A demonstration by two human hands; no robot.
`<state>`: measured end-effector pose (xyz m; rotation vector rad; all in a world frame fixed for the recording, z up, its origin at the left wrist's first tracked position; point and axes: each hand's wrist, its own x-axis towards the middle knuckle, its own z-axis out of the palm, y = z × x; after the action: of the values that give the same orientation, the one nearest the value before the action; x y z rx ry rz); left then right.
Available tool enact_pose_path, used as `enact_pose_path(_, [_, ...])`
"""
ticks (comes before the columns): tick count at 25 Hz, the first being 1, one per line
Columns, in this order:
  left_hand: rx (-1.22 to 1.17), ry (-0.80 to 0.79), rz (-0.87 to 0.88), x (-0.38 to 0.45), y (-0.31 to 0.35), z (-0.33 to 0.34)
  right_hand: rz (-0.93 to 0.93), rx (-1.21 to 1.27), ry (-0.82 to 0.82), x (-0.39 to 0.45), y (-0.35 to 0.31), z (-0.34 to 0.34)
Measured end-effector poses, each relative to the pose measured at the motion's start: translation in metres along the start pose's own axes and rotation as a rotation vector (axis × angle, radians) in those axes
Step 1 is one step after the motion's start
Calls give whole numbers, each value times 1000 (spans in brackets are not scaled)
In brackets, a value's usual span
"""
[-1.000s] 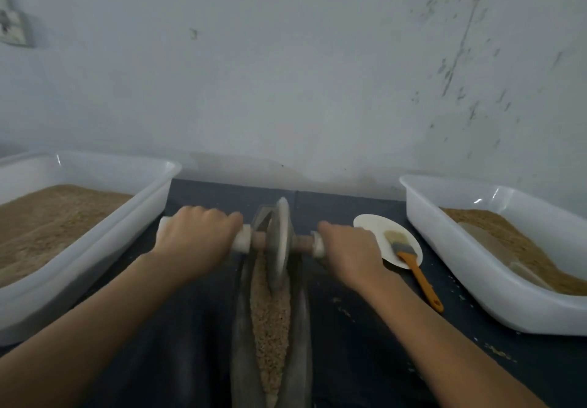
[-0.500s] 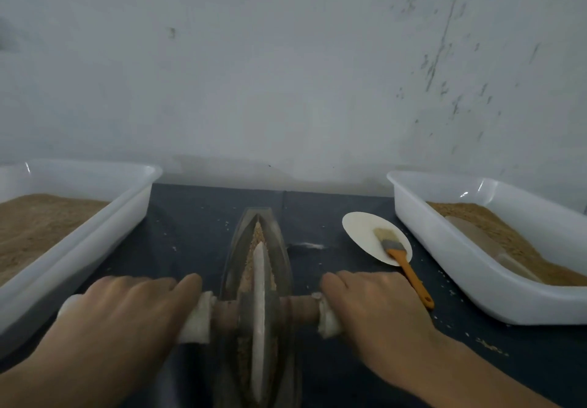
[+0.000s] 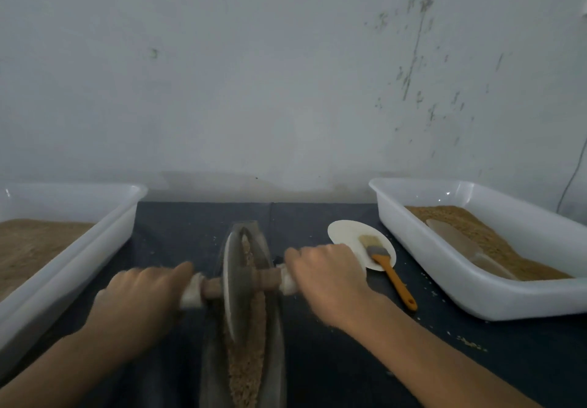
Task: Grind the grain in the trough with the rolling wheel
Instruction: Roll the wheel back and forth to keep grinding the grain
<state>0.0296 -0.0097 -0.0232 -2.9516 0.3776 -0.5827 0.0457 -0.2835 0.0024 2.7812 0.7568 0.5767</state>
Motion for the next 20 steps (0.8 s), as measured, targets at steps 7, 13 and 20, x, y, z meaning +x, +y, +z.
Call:
enact_pose_path(7, [21,136,225,-15,13,-17,11,65,-95,-42,2,-1])
enact_pose_path(13, [207,48,-67,61,8,-5,178,25,15,56,19,29])
enact_pose_path(20, [-41,70,86,-35,11,-13,-115,11,25,-37,-4,-9])
